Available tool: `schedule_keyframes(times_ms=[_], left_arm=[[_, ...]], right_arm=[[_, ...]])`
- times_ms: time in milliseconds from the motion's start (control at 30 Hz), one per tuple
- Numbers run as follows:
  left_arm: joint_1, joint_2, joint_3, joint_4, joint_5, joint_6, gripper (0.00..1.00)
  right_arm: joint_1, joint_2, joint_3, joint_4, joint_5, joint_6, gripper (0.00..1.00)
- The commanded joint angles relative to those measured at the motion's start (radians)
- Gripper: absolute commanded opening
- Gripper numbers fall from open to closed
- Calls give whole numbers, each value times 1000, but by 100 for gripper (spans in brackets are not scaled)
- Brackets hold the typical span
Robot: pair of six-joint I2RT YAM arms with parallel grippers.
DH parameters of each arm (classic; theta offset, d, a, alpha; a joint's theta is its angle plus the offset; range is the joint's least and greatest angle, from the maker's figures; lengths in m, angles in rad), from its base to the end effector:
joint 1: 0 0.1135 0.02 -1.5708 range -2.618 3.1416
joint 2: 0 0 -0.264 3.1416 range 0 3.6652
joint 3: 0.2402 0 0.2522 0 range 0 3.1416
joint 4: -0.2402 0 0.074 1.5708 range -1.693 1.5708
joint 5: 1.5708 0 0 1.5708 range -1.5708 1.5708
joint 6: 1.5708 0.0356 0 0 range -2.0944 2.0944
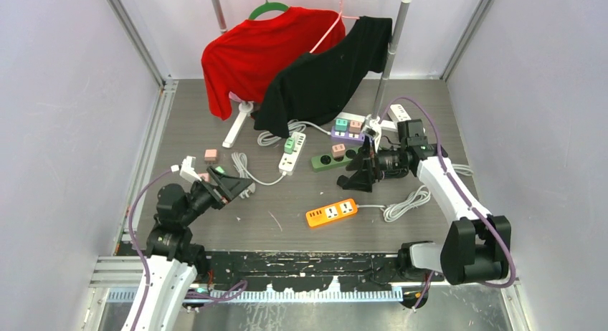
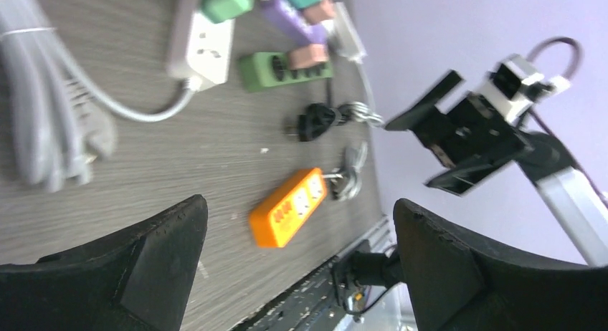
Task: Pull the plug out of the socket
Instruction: Place the plug at the center of the board.
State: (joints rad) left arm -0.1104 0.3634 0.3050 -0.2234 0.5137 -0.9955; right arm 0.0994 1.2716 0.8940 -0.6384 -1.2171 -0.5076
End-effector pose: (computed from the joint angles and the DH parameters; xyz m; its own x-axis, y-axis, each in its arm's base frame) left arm 0.1195 -0.0308 0.2237 -0.6245 -0.6660 -0.4080 0.0756 0.4684 -0.8803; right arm 0.2330 0.0568 0.2578 -0.4834 -0.2174 -0.8479 -0.8709 0.2174 0.4408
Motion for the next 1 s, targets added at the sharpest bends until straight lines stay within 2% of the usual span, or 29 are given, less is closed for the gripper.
schedule_keyframes(times_ms=[0,167,333,467,567,733,833,967], left_arm=[[-45,-112,-15,175,103,-76,100],[-121,-177,-49,237,68,-105,100],[-227,-119,-79,338,25,-98,100],[-411,-10,-95,429,-55,-23,97],[-583,70,-91,462,-170,81,97],[-813,227,-60,452,-395,336,94],[-855,333,-64,496,-477,529,92],[-856,417,-114,628,-552,698,93]], right_arm=[[-26,-55,34,-84,-102,-194,100],[-42,-48,67,-185,-135,-301,100],[-46,-46,76,-244,-112,-386,100],[-44,-45,68,-206,-38,-360,100],[-39,-59,46,-104,46,-248,100],[12,-95,-14,3,184,-228,100],[68,-102,-48,-1,257,-369,100],[146,-78,-84,-99,286,-679,100]])
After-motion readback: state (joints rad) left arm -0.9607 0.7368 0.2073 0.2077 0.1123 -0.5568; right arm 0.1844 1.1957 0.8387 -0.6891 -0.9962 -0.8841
